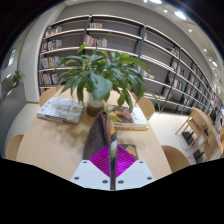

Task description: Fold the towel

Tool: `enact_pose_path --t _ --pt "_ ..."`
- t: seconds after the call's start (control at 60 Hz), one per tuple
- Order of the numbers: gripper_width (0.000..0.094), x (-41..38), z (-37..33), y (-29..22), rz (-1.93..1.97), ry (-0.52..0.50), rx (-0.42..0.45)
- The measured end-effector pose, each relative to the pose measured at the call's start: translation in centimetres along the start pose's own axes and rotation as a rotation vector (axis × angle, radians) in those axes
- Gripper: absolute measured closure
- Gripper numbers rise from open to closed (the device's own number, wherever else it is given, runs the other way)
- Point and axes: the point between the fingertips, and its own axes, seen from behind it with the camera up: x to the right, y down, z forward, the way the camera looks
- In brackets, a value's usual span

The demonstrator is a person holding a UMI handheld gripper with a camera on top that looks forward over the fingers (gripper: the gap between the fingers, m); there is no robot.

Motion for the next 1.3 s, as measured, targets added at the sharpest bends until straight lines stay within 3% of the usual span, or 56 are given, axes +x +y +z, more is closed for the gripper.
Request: enact_pose_path --t 0.1,0.15,0.183,0.25,0.3,0.55,0.7,0.867,1.3 --pt "0.0864 3.7 3.1 3.2 0.006 -0.042 -0.059" --pt "0.0725 4.1 4.7 5.6 -0.006 -0.080 -0.101" --pt "0.0562 5.1 5.4 6.9 -0.023 -0.087 -0.126" --pt "0.0362 6.4 5.8 8.3 -0.078 -0.081 -0.155" --pt "0.0276 6.7 5.0 7.8 -0.109 -0.078 -0.130" --pt "0.0199 6.8 -6.2 -0.9 -0.007 -0.110 0.067" --pt "0.0134 6.1 -14.8 -3.5 0.083 -0.179 0.142" --pt "0.0135 5.5 -22.3 -3.0 0.137 -0.228 0.196" --pt "0.0135 5.7 -34.4 3.4 0.066 -0.173 0.218"
